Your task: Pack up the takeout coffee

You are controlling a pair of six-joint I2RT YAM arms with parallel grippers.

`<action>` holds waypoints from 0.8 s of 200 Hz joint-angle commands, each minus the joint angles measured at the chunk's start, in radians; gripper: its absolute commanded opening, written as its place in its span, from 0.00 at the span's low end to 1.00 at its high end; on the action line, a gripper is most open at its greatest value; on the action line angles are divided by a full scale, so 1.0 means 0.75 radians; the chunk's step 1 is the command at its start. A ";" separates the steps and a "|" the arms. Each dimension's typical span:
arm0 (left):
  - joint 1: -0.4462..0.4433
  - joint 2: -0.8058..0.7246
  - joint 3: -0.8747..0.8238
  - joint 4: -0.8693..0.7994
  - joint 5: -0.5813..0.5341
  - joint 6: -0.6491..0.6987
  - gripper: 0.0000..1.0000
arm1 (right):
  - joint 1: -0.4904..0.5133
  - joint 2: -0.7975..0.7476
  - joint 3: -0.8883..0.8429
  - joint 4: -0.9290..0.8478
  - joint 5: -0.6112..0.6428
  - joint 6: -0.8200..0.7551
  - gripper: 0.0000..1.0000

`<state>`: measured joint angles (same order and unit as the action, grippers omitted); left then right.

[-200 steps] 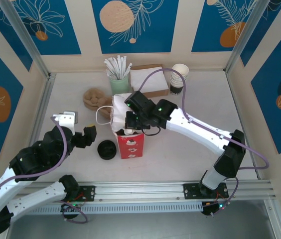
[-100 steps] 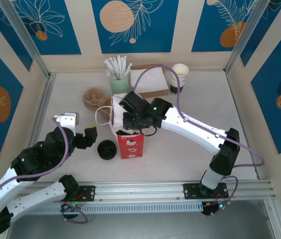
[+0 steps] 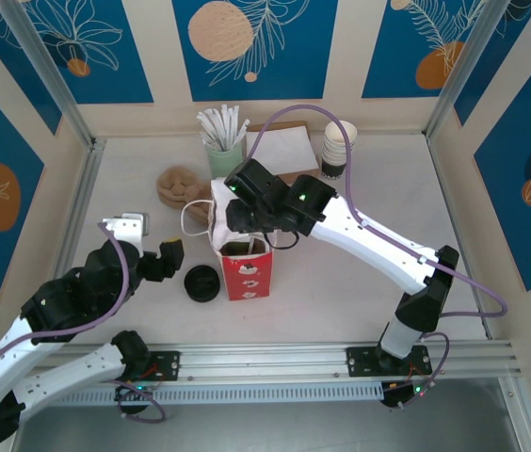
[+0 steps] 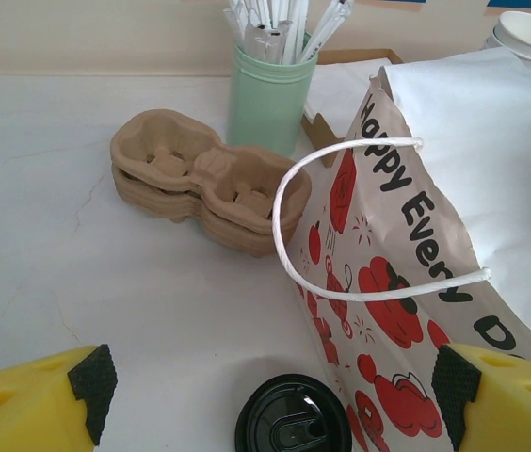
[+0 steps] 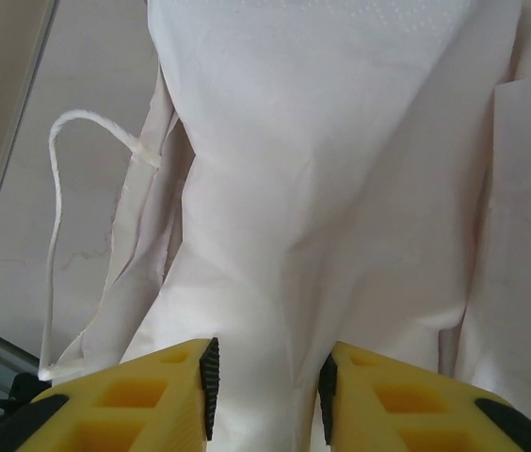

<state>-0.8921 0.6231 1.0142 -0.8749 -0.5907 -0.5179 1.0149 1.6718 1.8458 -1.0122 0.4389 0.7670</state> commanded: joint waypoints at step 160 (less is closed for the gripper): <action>0.011 0.000 -0.060 0.034 0.031 -0.045 0.88 | 0.012 0.108 0.031 -0.087 0.038 -0.034 0.41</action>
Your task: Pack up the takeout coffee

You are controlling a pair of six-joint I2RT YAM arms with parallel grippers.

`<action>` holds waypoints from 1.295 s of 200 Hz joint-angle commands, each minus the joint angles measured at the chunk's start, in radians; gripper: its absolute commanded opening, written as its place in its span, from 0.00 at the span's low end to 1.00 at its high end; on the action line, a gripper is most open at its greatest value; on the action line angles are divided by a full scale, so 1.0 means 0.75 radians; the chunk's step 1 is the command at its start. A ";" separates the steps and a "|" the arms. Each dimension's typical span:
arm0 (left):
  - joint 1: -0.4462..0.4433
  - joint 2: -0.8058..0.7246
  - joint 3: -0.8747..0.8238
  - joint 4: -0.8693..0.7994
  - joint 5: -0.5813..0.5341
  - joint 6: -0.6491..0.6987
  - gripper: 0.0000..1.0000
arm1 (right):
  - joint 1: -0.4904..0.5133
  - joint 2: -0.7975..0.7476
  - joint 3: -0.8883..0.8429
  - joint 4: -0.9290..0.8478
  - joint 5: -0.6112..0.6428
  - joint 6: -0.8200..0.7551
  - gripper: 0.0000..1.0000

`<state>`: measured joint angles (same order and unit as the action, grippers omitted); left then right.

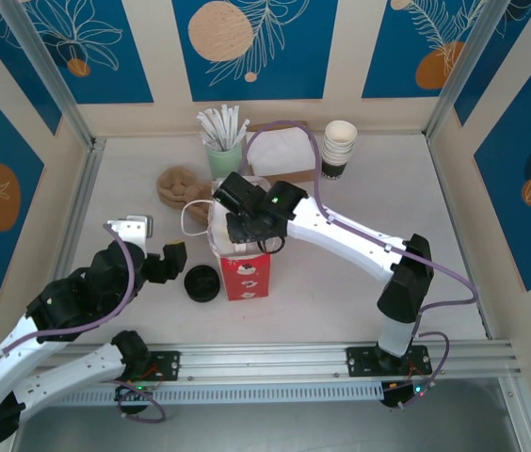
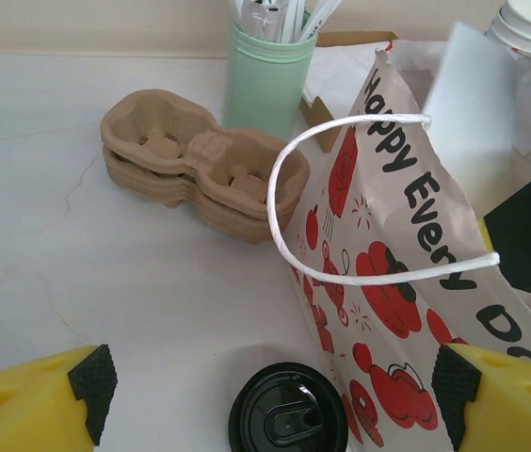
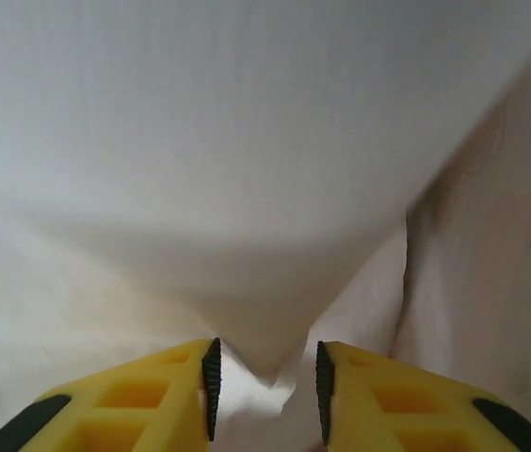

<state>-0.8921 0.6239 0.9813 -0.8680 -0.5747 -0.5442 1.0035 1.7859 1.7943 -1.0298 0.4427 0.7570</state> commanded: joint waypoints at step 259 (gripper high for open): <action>0.010 0.033 0.031 0.016 -0.019 0.034 0.89 | -0.109 0.153 0.189 0.134 -0.063 -0.142 0.39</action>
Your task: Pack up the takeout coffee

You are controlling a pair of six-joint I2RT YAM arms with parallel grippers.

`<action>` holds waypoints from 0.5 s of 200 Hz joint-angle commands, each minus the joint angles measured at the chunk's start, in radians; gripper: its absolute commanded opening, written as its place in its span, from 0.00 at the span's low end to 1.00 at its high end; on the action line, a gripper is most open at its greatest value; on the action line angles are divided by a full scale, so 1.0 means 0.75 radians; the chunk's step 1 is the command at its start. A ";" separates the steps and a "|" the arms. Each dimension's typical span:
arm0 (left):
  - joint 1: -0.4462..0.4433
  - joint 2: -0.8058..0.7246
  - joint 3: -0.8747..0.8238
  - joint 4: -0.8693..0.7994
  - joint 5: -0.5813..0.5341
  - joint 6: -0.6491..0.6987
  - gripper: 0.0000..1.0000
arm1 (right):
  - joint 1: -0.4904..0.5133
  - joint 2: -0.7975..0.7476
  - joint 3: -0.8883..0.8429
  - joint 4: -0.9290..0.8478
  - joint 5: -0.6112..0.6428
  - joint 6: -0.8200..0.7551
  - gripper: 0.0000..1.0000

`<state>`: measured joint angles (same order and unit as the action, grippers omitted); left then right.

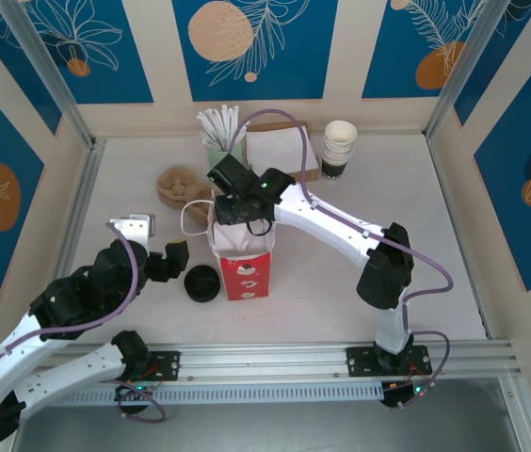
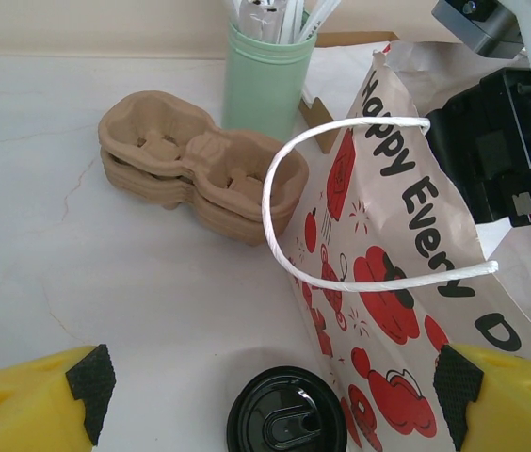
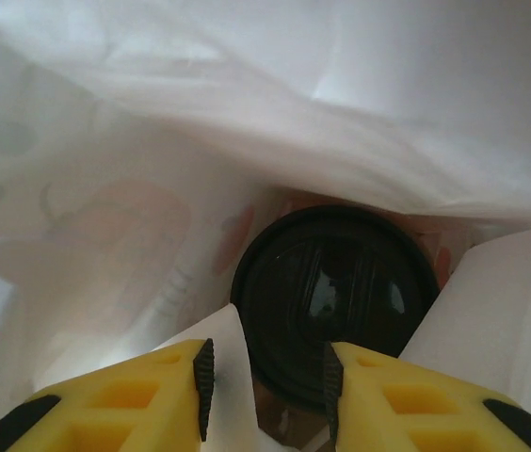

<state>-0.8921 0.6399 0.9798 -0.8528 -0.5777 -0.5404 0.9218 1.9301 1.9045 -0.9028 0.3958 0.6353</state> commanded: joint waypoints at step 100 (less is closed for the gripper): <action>0.010 0.011 0.068 0.086 -0.223 0.143 0.93 | -0.054 -0.400 0.203 -0.147 0.035 -0.144 0.46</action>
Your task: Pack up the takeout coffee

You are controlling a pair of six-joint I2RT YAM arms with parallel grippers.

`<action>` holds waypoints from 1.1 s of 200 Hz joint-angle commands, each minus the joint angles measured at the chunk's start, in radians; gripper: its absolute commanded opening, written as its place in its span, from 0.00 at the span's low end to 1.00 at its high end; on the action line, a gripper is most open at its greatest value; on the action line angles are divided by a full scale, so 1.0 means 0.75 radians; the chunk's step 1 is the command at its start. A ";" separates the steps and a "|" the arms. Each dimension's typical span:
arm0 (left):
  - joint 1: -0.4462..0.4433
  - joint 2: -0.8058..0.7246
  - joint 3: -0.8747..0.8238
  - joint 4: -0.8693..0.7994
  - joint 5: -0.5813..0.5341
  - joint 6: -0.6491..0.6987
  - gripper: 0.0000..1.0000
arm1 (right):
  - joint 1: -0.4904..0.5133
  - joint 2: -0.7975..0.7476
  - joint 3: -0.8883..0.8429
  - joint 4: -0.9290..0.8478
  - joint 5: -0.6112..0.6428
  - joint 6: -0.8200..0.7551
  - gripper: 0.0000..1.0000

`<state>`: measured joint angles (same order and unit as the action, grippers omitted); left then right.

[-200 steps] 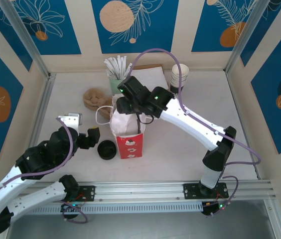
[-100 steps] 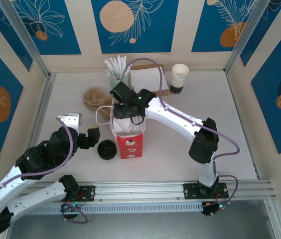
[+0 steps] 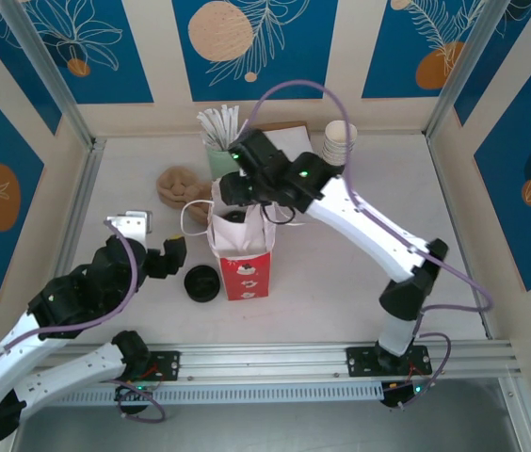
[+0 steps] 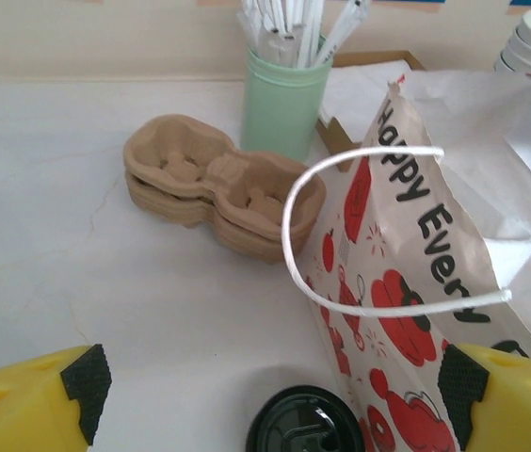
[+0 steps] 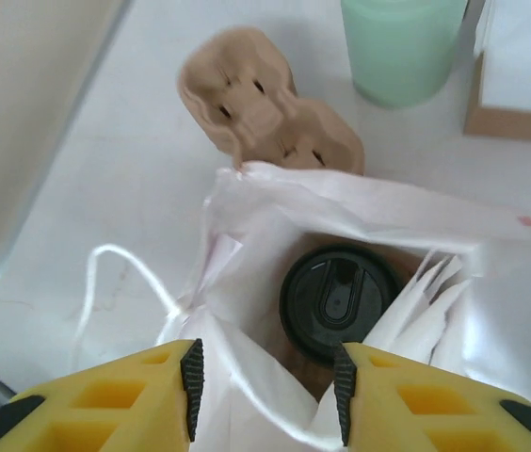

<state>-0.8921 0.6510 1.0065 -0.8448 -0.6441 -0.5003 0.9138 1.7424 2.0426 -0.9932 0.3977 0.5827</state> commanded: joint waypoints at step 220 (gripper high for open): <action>1.037 0.588 -0.956 1.859 0.250 0.638 0.99 | -1.184 -0.630 -2.162 1.993 -0.125 -0.510 0.99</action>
<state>-0.1688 0.9951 0.3172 0.3084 -0.5663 -0.0429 0.0387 1.1908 0.4438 0.1875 0.3286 0.2714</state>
